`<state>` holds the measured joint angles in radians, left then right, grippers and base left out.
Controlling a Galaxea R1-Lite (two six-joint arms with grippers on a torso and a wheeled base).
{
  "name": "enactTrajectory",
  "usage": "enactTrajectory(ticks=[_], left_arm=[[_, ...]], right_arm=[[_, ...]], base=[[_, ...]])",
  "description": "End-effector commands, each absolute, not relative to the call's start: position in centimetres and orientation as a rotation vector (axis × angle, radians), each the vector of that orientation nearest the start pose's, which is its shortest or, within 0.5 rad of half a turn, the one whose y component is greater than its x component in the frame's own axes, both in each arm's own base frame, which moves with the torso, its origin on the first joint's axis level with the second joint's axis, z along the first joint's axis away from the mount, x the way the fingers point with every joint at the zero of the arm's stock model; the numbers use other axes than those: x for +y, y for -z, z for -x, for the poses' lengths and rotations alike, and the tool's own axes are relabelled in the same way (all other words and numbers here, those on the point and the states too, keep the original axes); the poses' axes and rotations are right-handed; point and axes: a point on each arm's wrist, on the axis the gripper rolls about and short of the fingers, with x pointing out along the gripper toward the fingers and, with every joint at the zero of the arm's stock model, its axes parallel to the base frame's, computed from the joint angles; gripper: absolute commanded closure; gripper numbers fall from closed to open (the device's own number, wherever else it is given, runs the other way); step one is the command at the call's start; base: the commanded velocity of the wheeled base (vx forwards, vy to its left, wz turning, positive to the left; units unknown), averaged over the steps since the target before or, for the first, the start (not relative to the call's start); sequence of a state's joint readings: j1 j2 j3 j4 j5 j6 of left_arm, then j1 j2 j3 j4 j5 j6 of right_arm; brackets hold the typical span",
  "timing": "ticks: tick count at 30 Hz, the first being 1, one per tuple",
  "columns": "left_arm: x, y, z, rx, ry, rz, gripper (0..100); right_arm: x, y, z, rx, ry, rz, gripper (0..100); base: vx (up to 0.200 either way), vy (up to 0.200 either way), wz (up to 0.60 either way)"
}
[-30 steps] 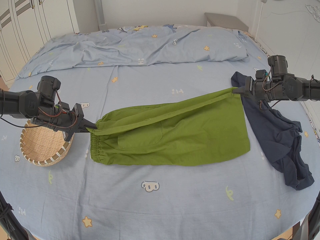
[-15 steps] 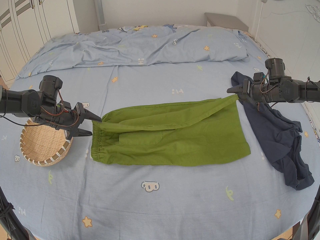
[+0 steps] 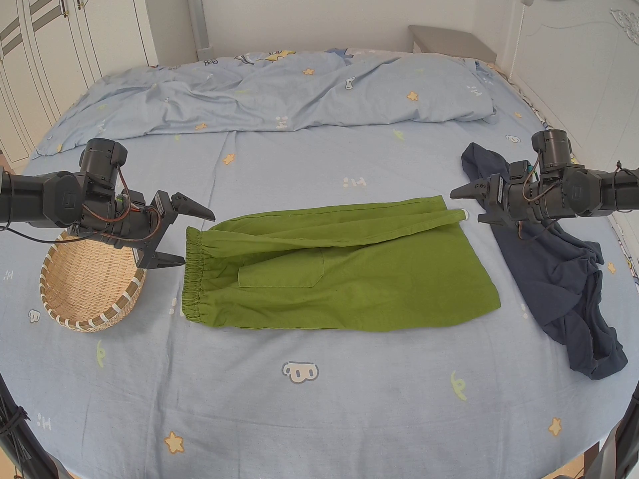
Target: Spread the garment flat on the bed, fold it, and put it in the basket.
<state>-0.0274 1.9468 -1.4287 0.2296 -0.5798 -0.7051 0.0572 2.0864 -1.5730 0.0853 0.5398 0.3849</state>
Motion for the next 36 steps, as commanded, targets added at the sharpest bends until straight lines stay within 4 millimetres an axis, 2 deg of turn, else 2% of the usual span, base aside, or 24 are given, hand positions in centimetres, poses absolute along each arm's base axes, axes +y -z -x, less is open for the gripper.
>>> enactTrajectory(ticks=[1, 2, 6, 8, 10, 14, 15, 16, 22, 23, 24, 28, 32, 36], left_arm=[[-2.7, -20.7, -36.0, 0.885, 0.329, 0.862, 0], [-3.3, -21.9, -34.9, 0.865, 0.356, 0.850, 0], [-5.0, -22.6, -33.4, 0.873, 0.409, 0.825, 0], [-7.2, -22.1, -32.8, 0.918, 0.451, 0.791, 0], [-8.3, -21.6, -32.7, 0.943, 0.474, 0.777, 0], [-9.3, -20.4, -33.3, 0.985, 0.478, 0.770, 0], [-9.7, -19.2, -34.3, 1.004, 0.467, 0.769, 0], [-9.7, -19.1, -34.5, 0.999, 0.466, 0.768, 0], [-10.3, -16.5, -39.2, 0.919, 0.454, 0.765, 0], [-10.3, -16.4, -39.3, 0.921, 0.453, 0.766, 0], [-10.2, -16.4, -40.7, 0.900, 0.446, 0.783, 0], [-8.9, -16.8, -42.8, 0.843, 0.425, 0.819, 0], [-7.2, -17.4, -45.4, 0.767, 0.408, 0.847, 0], [-5.4, -17.1, -47.9, 0.713, 0.372, 0.899, 0]], right_arm=[[3.2, -20.0, -38.9, 0.696, -0.450, -0.532, 0], [3.2, -20.4, -37.7, 0.688, -0.451, -0.546, 0], [3.1, -20.8, -36.0, 0.644, -0.474, -0.566, 0], [3.0, -20.8, -35.6, 0.596, -0.490, -0.584, 0], [3.0, -21.2, -35.4, 0.579, -0.493, -0.588, 0], [2.9, -21.7, -34.9, 0.565, -0.497, -0.585, 0], [3.0, -21.9, -34.8, 0.563, -0.499, -0.584, 0], [3.0, -21.9, -34.7, 0.560, -0.500, -0.583, 0], [3.2, -22.4, -34.1, 0.549, -0.512, -0.576, 0], [3.2, -22.4, -34.1, 0.547, -0.512, -0.576, 0], [3.1, -22.7, -33.9, 0.539, -0.513, -0.575, 0], [3.1, -23.5, -33.1, 0.517, -0.519, -0.569, 0], [3.4, -23.6, -32.6, 0.515, -0.530, -0.561, 0], [3.4, -23.7, -32.4, 0.509, -0.528, -0.556, 0]], base=[[0.000, 0.000, 0.00], [0.000, 0.000, 0.00], [0.000, 0.000, 0.00], [0.000, 0.000, 0.00], [0.000, 0.000, 0.00], [0.000, 0.000, 0.00], [0.000, 0.000, 0.00], [0.000, 0.000, 0.00], [0.000, 0.000, 0.00], [0.000, 0.000, 0.00], [0.000, 0.000, 0.00], [0.000, 0.000, 0.00], [0.000, 0.000, 0.00], [0.000, 0.000, 0.00]])
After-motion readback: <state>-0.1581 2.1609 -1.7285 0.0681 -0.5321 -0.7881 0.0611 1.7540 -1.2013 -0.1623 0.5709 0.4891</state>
